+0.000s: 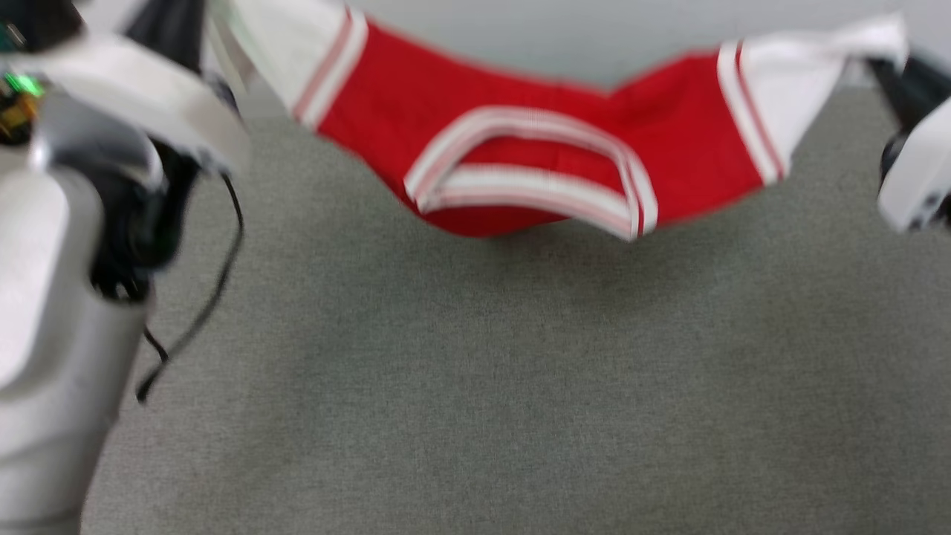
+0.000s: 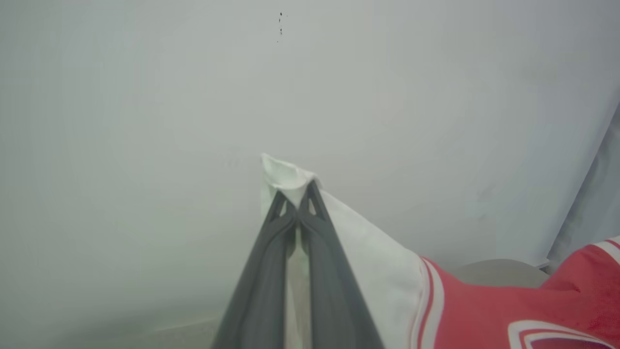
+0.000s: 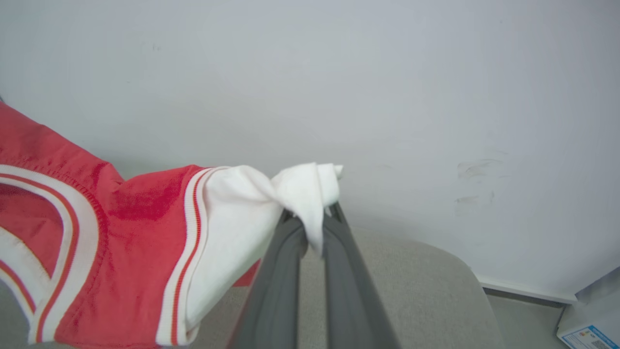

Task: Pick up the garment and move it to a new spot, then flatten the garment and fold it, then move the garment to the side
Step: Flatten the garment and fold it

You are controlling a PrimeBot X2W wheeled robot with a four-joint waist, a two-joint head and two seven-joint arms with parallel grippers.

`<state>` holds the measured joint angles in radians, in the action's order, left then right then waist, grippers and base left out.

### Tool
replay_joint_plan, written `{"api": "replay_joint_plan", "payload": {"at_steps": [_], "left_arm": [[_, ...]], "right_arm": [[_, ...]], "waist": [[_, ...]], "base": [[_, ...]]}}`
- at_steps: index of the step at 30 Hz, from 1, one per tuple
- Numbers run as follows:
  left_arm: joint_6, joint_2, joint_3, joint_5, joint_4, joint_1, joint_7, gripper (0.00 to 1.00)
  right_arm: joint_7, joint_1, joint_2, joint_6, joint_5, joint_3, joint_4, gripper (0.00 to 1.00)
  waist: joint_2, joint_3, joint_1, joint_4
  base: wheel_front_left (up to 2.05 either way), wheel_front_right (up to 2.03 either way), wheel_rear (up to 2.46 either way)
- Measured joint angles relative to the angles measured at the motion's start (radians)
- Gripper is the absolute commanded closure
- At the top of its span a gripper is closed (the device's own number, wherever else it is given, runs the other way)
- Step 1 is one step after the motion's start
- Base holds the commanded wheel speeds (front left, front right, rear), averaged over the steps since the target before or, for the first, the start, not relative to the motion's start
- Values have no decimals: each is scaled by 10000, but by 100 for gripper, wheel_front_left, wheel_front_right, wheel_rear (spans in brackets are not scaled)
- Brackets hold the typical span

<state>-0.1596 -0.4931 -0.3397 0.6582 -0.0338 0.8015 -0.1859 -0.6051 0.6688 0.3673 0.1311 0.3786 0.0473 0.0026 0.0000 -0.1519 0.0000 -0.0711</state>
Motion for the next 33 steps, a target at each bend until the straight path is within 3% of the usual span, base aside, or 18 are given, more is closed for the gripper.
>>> {"api": "replay_joint_plan", "payload": {"at_steps": [9, 20, 26, 33], "left_arm": [[583, 205, 94, -550, -2182, 4106, 286, 100], [1081, 616, -138, -1202, -4717, 8392, 723, 100], [1162, 984, -240, -1275, -5799, 9469, 884, 100], [1340, 1244, -270, -1185, -7066, 9696, 1392, 100]], "right_arm": [[1179, 4119, -324, 0, 21, 31, 1106, 100], [2777, 8679, -688, 0, -31, 474, 3653, 100], [3705, 10314, -888, 0, 42, 955, 5260, 100], [4713, 10913, -1114, 0, 454, 1733, 6809, 100]], "waist": [[0, -1294, 1, -41], [0, -3010, 1, -243], [0, -3962, 2, -338], [0, -4846, 2, -435]], "base": [[0, 0, 0], [0, 0, 0], [0, 0, 0], [0, 0, 0]]}}
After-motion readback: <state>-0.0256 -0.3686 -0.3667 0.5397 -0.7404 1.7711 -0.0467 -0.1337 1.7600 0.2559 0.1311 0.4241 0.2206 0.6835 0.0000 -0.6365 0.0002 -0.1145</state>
